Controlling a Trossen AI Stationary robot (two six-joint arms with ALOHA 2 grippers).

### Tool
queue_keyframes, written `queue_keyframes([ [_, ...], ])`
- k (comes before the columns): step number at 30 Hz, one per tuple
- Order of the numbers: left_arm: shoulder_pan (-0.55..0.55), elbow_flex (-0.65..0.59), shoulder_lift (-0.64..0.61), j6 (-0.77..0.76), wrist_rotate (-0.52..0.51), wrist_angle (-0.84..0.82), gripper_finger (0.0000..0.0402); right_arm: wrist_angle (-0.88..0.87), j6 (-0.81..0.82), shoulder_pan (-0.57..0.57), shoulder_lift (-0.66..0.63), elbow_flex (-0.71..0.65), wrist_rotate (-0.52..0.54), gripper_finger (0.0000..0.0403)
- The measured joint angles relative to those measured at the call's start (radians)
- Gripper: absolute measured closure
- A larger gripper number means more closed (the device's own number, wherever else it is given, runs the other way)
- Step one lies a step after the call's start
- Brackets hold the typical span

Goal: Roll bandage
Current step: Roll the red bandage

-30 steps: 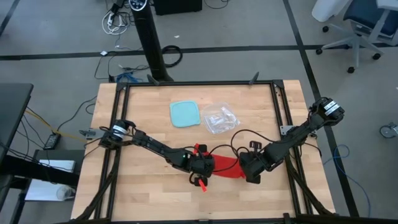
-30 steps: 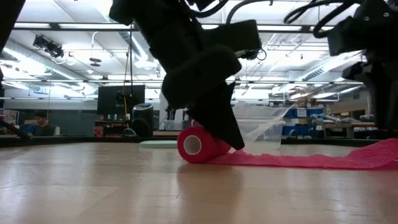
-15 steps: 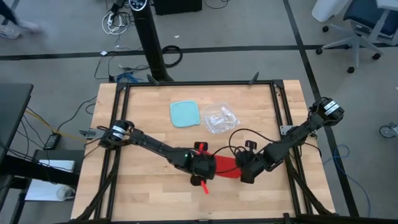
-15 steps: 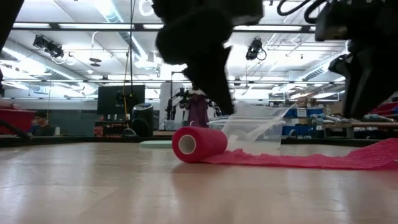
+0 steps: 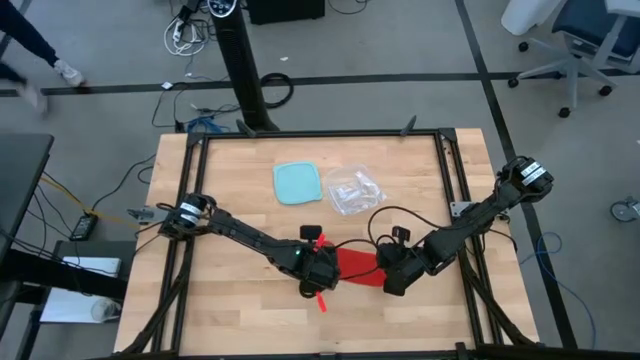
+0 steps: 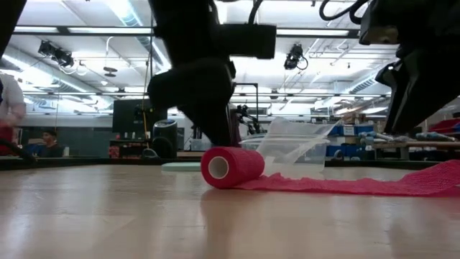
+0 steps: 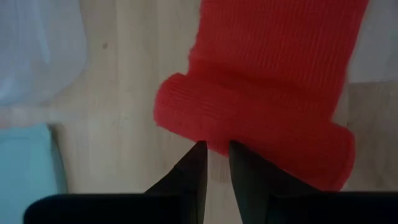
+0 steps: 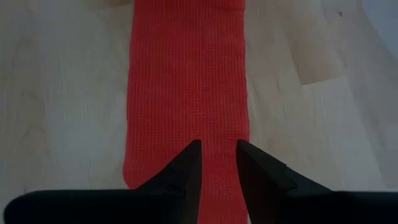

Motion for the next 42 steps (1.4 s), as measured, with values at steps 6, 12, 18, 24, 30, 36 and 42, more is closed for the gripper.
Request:
queue_keyframes([
  [6, -0.004, -0.004, -0.001, -0.004, 0.002, 0.026, 0.0330, 0.077, 0.000, -0.006, 0.000, -0.049, -0.039, 0.0304],
  [12, -0.004, -0.004, 0.010, 0.000, 0.007, 0.097, 0.0330, 0.194, 0.009, -0.015, 0.001, -0.094, -0.094, 0.0304],
  [18, -0.011, 0.001, 0.043, 0.005, -0.006, 0.163, 0.0330, 0.178, 0.034, -0.012, 0.001, -0.098, -0.140, 0.0304],
  [24, -0.014, -0.003, 0.050, 0.036, 0.009, 0.269, 0.0330, 0.093, 0.105, 0.002, 0.001, -0.098, -0.193, 0.0304],
  [30, -0.015, -0.001, 0.080, 0.058, 0.019, 0.321, 0.0330, 0.075, 0.156, 0.027, 0.001, -0.098, -0.233, 0.0304],
  [36, -0.015, -0.001, 0.123, 0.082, 0.032, 0.423, 0.0330, 0.106, 0.173, 0.034, 0.001, -0.097, -0.208, 0.0304],
  [42, -0.014, 0.004, 0.126, 0.083, 0.039, 0.446, 0.0330, 0.098, 0.174, 0.034, 0.001, -0.097, -0.221, 0.0304],
])
